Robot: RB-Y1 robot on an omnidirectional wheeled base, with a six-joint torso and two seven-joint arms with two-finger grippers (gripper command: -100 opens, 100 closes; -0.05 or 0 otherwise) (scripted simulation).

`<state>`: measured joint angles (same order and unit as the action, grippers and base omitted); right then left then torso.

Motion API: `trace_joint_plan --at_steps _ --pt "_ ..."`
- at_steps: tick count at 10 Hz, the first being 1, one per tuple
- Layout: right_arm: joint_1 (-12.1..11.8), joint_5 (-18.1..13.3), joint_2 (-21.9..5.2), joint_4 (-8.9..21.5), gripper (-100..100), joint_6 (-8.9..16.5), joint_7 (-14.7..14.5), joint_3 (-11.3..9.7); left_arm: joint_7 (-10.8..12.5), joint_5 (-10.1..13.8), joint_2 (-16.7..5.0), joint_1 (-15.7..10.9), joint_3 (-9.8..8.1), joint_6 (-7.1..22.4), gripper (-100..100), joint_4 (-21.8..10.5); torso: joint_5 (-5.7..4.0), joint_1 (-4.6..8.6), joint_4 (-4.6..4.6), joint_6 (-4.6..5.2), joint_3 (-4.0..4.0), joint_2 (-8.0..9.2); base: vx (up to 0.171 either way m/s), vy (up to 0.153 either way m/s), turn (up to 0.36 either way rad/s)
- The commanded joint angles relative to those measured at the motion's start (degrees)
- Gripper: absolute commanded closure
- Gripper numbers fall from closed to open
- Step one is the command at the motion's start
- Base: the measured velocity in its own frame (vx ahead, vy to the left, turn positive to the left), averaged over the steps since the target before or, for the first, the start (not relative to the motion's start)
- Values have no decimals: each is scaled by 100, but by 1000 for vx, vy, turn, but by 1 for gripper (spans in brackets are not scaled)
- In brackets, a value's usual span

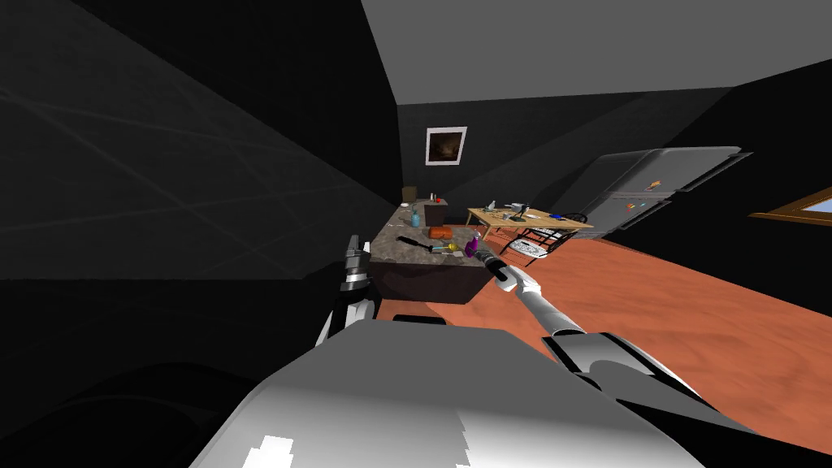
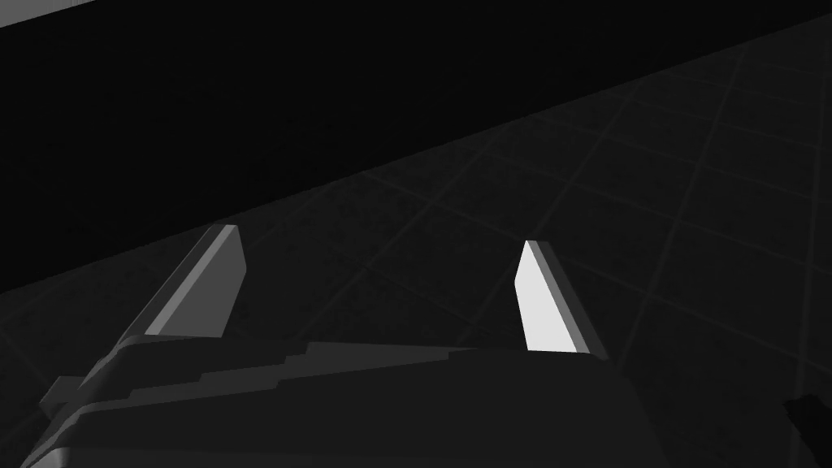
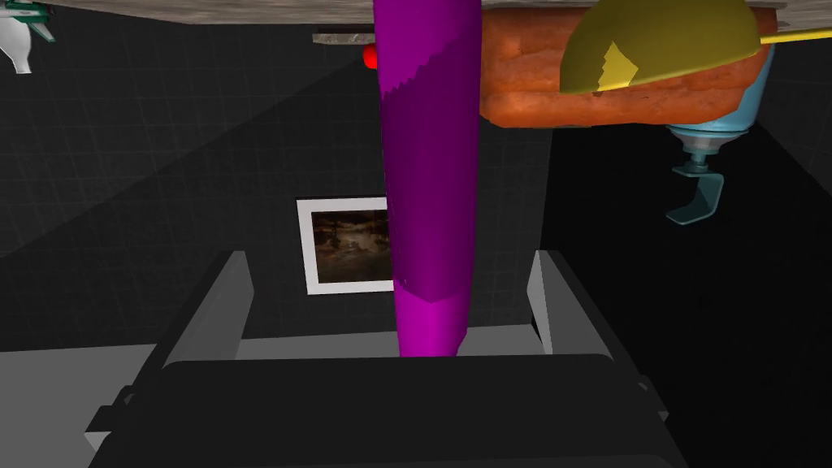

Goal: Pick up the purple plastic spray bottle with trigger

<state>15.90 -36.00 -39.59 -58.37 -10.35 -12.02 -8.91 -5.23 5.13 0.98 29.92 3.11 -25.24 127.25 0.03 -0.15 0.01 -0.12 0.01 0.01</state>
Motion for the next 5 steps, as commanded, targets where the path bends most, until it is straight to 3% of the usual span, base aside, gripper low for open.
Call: trace_joint_plan --at_steps 1,3,4,5 --pt "286 -22 -3 286 -100 -82 10 -3 0 0 0 0 0 0 0 0 0 0 0 0 0 0 -30 37 19" --pt "401 -22 -3 582 -100 -82 10 -3 0 0 0 0 0 0 0 0 -2 13 -3 0 -7 -13 -3 2 15" --pt "646 -134 -177 755 -100 -334 227 -219 0 0 -1 0 0 0 0 0 -5 20 -5 0 -10 -18 -43 46 -265" --pt "834 -134 -177 920 -100 -334 227 -219 0 0 0 1 -1 0 0 0 -2 7 -2 7 -4 -5 -56 64 -142"
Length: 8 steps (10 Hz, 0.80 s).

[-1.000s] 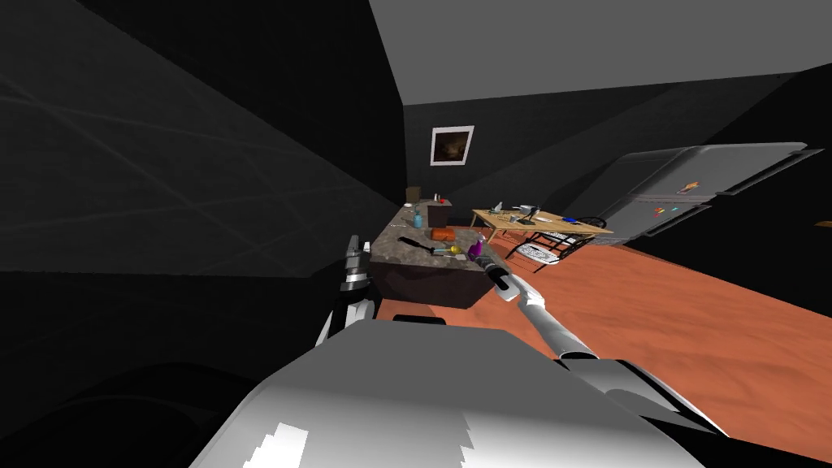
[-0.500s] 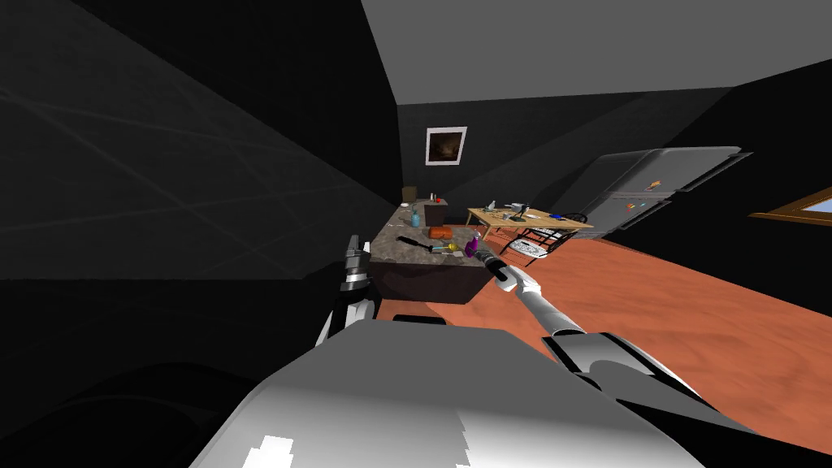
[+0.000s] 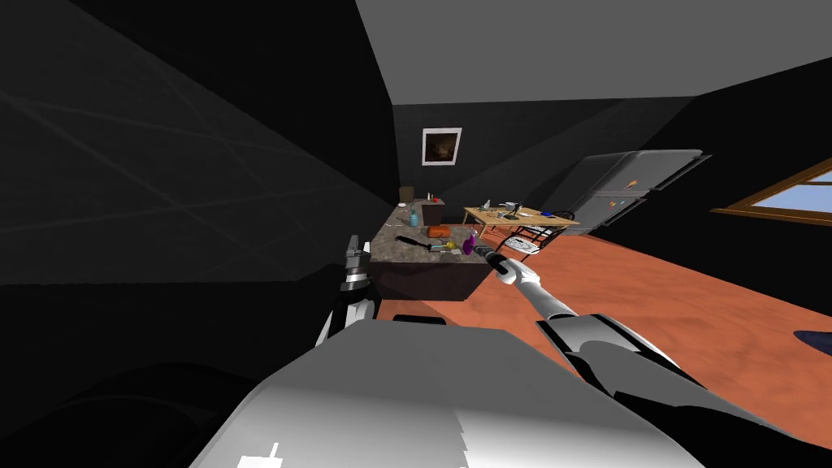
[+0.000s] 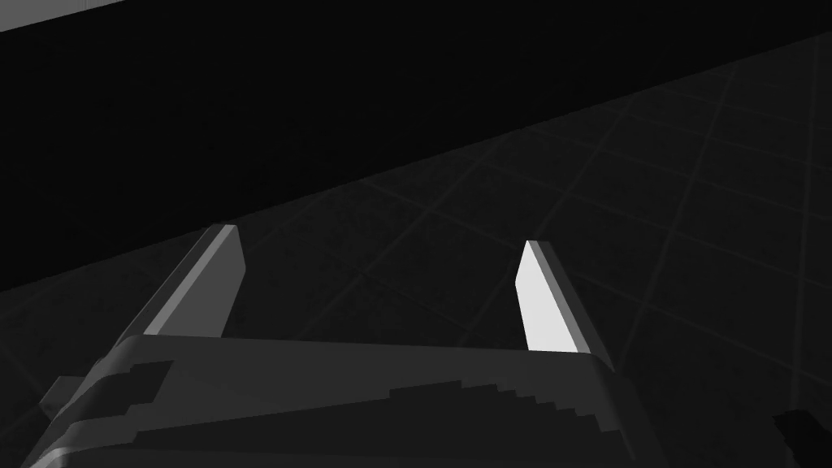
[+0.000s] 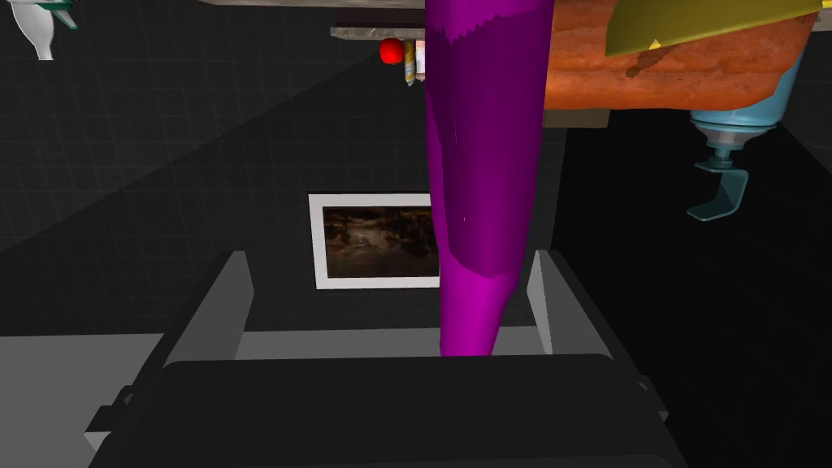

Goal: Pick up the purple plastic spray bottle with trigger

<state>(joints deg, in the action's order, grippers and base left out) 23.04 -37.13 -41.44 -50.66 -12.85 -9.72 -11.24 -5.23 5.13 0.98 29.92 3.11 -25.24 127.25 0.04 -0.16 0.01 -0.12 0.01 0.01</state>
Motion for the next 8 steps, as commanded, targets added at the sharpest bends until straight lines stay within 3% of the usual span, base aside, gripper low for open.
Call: trace_joint_plan --at_steps 1,2,3,4,8 --pt "286 -21 8 286 -100 -83 -3 14 0 0 0 0 0 0 0 0 0 0 0 0 0 0 -33 31 35" --pt "385 -21 8 519 -100 -83 -3 14 0 0 0 0 0 0 0 0 -1 5 -1 -3 -3 -6 -12 4 30" --pt "352 -22 31 482 -100 -141 -38 52 0 0 0 0 0 0 0 0 -4 15 -3 0 -8 -13 0 0 0" --pt "365 -23 33 510 100 -149 -47 55 0 0 -1 0 0 0 0 0 -5 19 -4 0 -10 -16 -1 3 16" --pt "364 -25 32 507 100 -149 -49 53 0 0 -1 1 -1 0 0 0 -8 25 -5 1 -11 -19 0 -1 -4"
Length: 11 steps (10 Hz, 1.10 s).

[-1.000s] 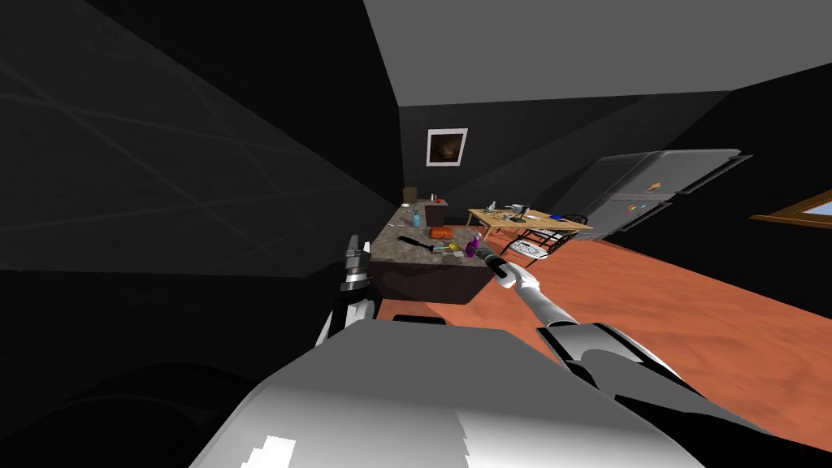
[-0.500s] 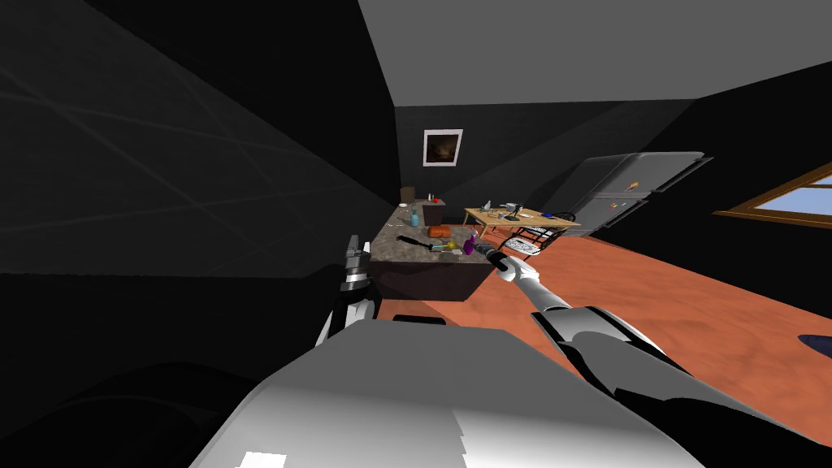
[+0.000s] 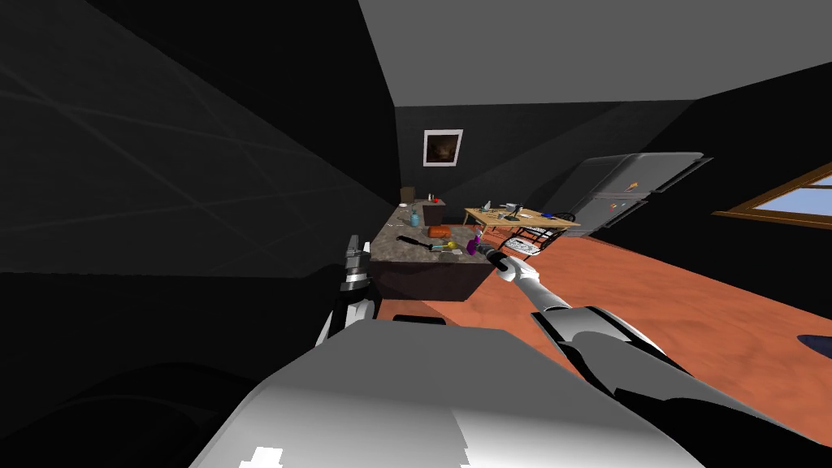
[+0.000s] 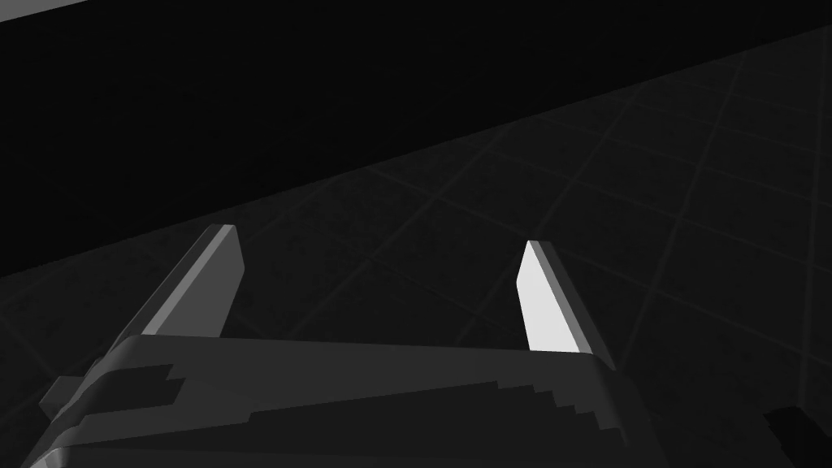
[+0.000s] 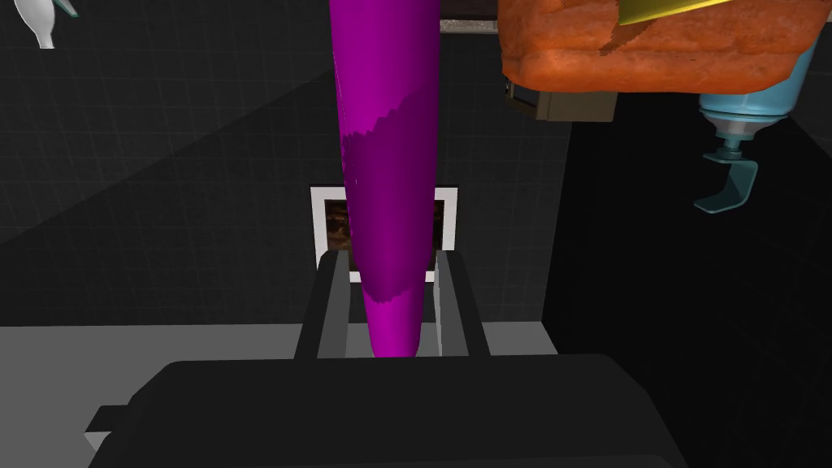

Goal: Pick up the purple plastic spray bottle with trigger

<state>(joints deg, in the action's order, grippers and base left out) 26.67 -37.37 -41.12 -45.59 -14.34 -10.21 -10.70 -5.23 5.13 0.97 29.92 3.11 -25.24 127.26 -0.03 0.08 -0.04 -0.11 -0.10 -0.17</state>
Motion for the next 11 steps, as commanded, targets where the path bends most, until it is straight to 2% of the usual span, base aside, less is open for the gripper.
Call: trace_joint_plan --at_steps 1,2,4,5,6,8,10,11 --pt "0 0 0 0 0 0 0 0 0 0 0 0 0 0 0 0 0 0 0 0 0 0 0 0 0" --pt "-286 114 151 -286 100 287 -172 177 0 0 0 0 0 0 0 0 0 -1 0 0 0 0 66 -51 179" --pt "-663 114 151 -696 100 318 -172 177 0 0 -1 0 0 0 0 0 -19 23 -21 -22 -29 -39 48 -64 92" --pt "-833 226 325 -898 100 570 -389 394 0 0 0 0 0 0 0 0 -29 22 -37 -14 -38 -40 58 -50 217" --pt "-969 226 325 -977 100 570 -389 394 0 0 0 -1 0 0 0 0 -42 24 -50 -39 -56 -63 59 -53 119" --pt "-1219 226 325 -1213 100 570 -389 394 0 0 0 0 0 0 0 0 -61 32 -81 -29 -83 -87 22 -18 2" --pt "-1374 226 325 -1469 100 570 -389 394 0 0 0 0 0 0 0 0 -87 35 -113 -17 -92 -71 -1 2 -15" --pt "-1574 337 500 -1606 100 799 -607 611 0 0 0 0 0 0 0 0 -98 36 -124 -20 -96 -68 35 -54 171"
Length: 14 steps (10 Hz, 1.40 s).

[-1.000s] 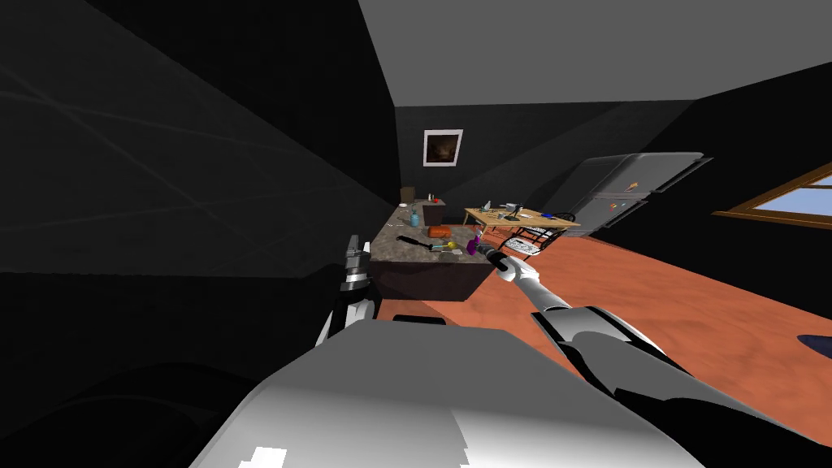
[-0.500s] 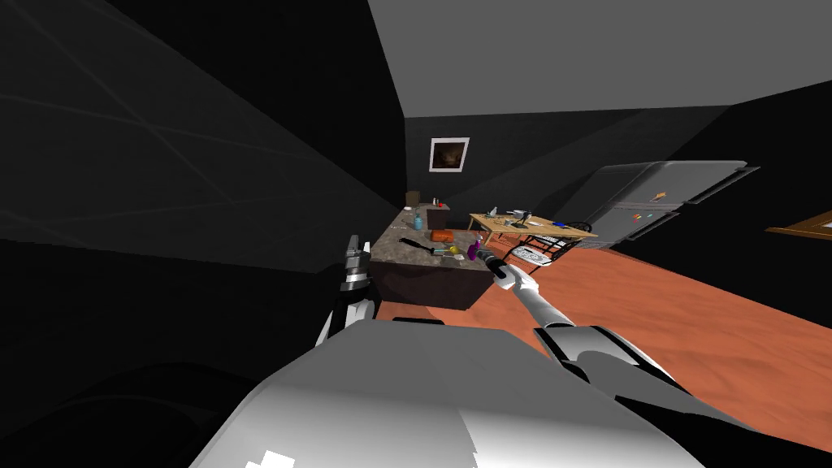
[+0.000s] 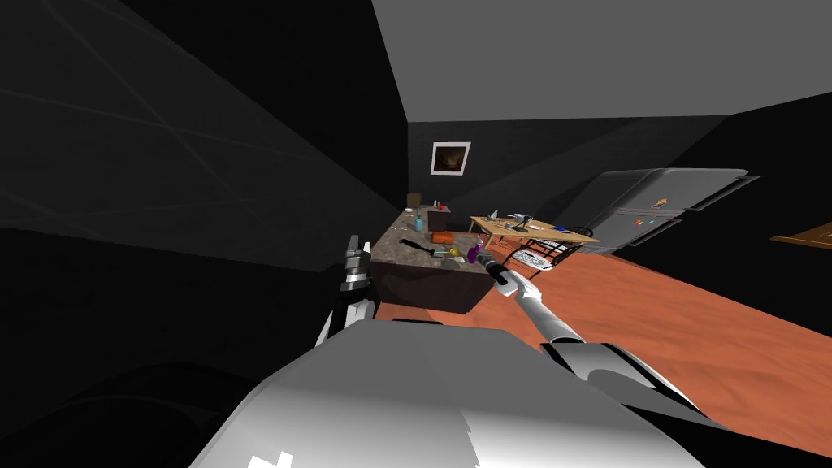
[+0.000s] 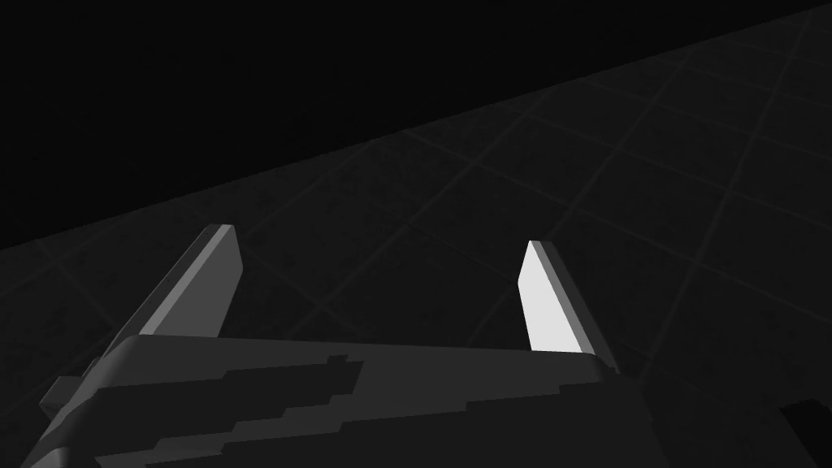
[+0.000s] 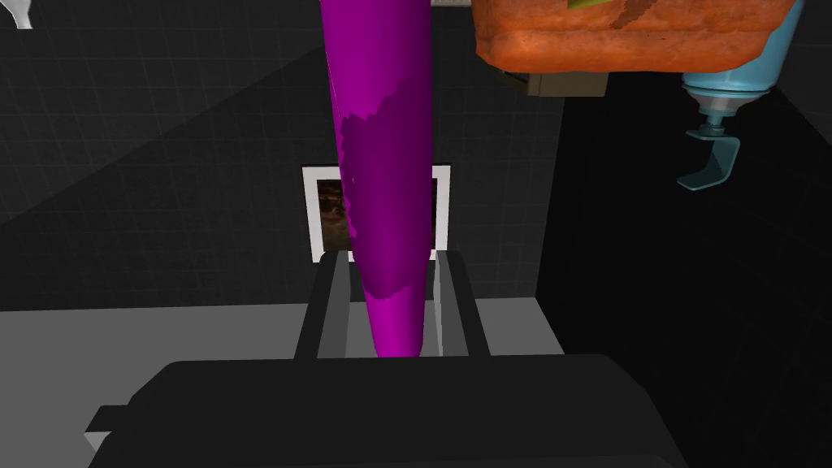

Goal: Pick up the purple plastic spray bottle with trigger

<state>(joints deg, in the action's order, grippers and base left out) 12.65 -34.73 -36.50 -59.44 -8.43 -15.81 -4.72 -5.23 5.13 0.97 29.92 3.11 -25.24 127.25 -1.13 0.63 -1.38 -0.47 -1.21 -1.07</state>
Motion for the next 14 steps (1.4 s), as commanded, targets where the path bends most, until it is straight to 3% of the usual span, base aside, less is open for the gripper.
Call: trace_joint_plan --at_steps 1,3,4,5,8,9,12,13,14 --pt "-286 72 38 -286 100 231 -47 13 0 0 0 0 0 0 0 0 0 0 0 0 0 0 46 -67 170" --pt "-616 72 38 -691 100 231 -47 13 0 0 0 1 0 0 0 0 -15 5 -21 3 -23 -25 21 -18 15" --pt "-669 72 38 -857 100 231 -47 13 0 0 0 1 0 0 0 0 -24 1 -32 7 -27 -21 2 7 -22" --pt "-907 184 212 -1092 100 483 -265 230 0 0 1 1 0 0 0 0 -25 -4 -32 3 -26 -18 35 -34 182" --pt "-1366 184 212 -1630 100 483 -265 230 0 0 0 1 0 0 0 0 -39 23 -45 6 -42 -39 29 -40 61" --pt "-1566 295 387 -1814 100 735 -482 446 0 0 0 1 0 0 0 0 -40 16 -48 8 -42 -36 40 -40 216" --pt "-2064 295 387 -2403 100 735 -482 446 0 0 0 1 -1 0 0 0 -46 32 -56 18 -50 -44 30 -37 40" --pt "-2250 406 562 -2567 100 987 -700 663 0 0 0 1 0 0 0 0 -48 28 -58 21 -47 -36 27 -48 214" --pt "-2450 406 562 -2722 100 987 -700 663 0 0 0 0 0 0 0 0 -53 46 -60 17 -50 -41 49 -66 162"
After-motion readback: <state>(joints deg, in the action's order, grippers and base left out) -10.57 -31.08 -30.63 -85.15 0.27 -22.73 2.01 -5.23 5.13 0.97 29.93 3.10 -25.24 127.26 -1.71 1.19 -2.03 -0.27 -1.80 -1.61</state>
